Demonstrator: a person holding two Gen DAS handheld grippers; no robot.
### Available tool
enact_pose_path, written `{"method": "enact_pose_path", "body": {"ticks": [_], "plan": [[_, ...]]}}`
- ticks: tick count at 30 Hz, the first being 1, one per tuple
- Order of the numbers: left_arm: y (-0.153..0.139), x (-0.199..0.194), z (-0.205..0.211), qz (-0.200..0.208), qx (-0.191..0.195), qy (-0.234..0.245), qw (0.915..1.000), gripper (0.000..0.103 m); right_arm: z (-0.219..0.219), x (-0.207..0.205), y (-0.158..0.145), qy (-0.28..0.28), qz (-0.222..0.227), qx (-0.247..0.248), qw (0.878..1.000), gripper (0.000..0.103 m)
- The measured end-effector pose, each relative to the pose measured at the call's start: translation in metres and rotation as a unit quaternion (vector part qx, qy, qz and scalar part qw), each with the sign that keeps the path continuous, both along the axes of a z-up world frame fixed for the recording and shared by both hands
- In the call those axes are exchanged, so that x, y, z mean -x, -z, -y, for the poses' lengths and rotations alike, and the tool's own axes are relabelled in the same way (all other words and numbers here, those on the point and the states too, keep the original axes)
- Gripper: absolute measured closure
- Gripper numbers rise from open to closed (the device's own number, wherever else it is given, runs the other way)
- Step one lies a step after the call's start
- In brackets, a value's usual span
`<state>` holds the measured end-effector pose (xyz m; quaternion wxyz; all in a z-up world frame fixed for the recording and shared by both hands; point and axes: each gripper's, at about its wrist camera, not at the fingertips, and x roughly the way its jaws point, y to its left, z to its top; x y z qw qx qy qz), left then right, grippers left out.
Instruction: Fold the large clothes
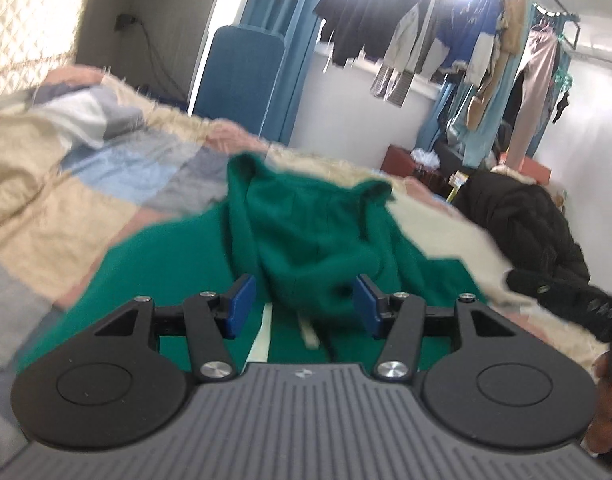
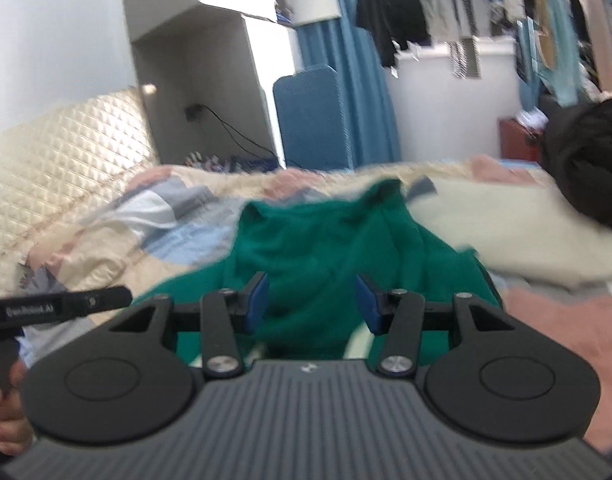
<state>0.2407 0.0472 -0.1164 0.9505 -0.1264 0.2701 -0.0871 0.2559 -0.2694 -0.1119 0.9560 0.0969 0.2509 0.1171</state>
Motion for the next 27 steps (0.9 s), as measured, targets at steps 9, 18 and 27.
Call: {"method": "enact_pose_path", "body": {"ticks": [9, 18, 27], "plan": [[0.059, 0.004, 0.003, -0.043, -0.014, 0.012, 0.9989, 0.040, 0.016, 0.002, 0.049, 0.068, -0.091, -0.005, 0.993, 0.025], [0.069, -0.017, -0.025, -0.073, -0.049, -0.065, 0.9940, 0.034, -0.025, -0.009, 0.078, -0.021, -0.115, 0.034, 0.993, 0.025], [0.084, -0.032, -0.016, -0.094, -0.116, -0.068, 0.9865, 0.034, -0.062, -0.020, 0.116, -0.083, -0.163, 0.115, 0.976, 0.025]]}}
